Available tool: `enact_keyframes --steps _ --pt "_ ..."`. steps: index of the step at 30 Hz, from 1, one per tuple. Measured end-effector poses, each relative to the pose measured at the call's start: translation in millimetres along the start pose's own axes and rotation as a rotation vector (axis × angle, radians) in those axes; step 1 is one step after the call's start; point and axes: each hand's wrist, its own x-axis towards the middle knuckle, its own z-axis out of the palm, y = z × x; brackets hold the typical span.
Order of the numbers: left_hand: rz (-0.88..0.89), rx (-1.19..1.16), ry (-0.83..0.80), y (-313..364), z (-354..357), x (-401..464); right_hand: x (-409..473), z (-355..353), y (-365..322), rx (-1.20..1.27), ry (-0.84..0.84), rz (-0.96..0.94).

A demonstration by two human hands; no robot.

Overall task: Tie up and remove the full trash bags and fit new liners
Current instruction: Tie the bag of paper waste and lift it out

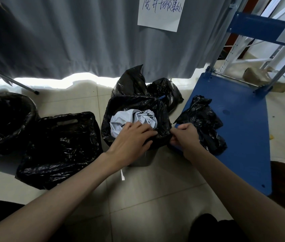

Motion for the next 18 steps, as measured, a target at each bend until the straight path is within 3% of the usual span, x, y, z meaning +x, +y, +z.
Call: enact_keyframes --steps 6,14,18 --pt "0.105 0.106 -0.094 16.5 6.5 11.9 -7.1 3.5 -17.9 0.032 -0.015 -0.218" --pt "0.140 0.071 -0.119 21.5 10.7 21.6 -3.2 -1.6 -20.3 0.203 -0.174 0.017" --pt "0.146 0.074 -0.145 20.8 9.0 26.0 1.1 4.4 -22.3 0.075 -0.176 0.079"
